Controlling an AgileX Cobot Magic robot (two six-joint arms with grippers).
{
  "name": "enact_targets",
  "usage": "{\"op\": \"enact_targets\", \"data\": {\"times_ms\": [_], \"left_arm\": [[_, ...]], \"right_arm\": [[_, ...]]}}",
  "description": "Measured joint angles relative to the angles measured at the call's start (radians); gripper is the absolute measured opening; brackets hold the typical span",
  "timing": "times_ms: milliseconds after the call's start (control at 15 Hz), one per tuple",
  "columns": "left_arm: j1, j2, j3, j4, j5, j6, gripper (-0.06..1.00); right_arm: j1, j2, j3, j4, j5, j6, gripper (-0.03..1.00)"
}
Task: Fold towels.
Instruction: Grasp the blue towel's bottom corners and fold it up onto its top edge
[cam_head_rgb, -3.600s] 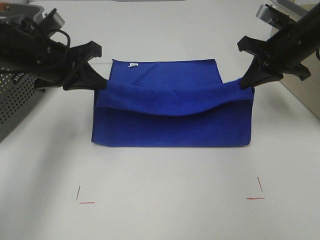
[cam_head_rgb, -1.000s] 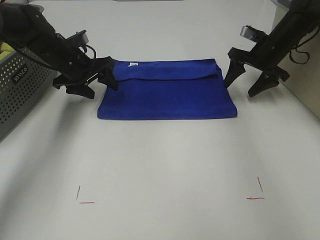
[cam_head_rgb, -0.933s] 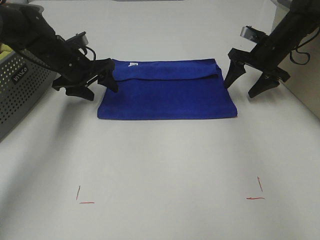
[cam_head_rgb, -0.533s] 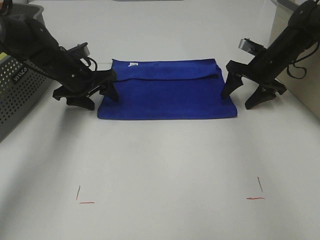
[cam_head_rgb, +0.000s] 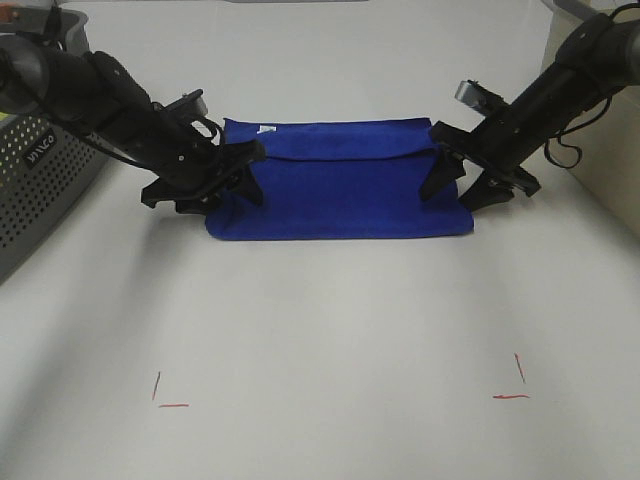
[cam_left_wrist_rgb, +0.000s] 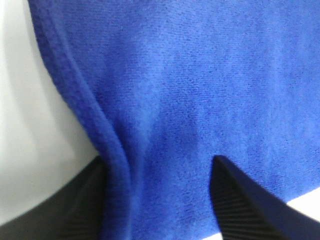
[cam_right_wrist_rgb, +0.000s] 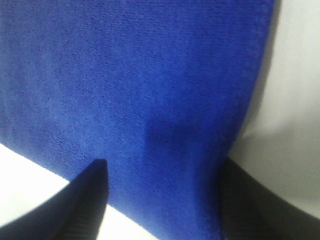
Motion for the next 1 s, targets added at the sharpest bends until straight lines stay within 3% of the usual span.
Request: {"op": "enact_targets", "data": {"times_ms": [67,267,333,600,1000], "left_arm": [[-0.001,0.003,0.0,0.0,-0.004,0.0,0.45],[0.001,0.006,0.002,0.023,-0.004,0.0,0.04],[0.001,0.003,0.002,0.033,0.004,0.0,0.02],[0.001,-0.011,0.005,0.081,0.12,-0.001,0.01],[-0.044,-0.179,0.246,0.104,0.178,-0.003,0.01]], "right_arm": [[0.008,0.003,0.001,-0.007,-0.01,0.008,0.48],[-0.003,0.014,0.003,-0.018,-0.028,0.046,0.08],[-0.015,0.014,0.003,-0.017,-0.022,0.054,0.0],[-0.017,-0.006,0.043,-0.019,0.054,0.054,0.0],[-0.017,-0.244,0.507,-0.016,-0.077,0.0,0.0]]}}
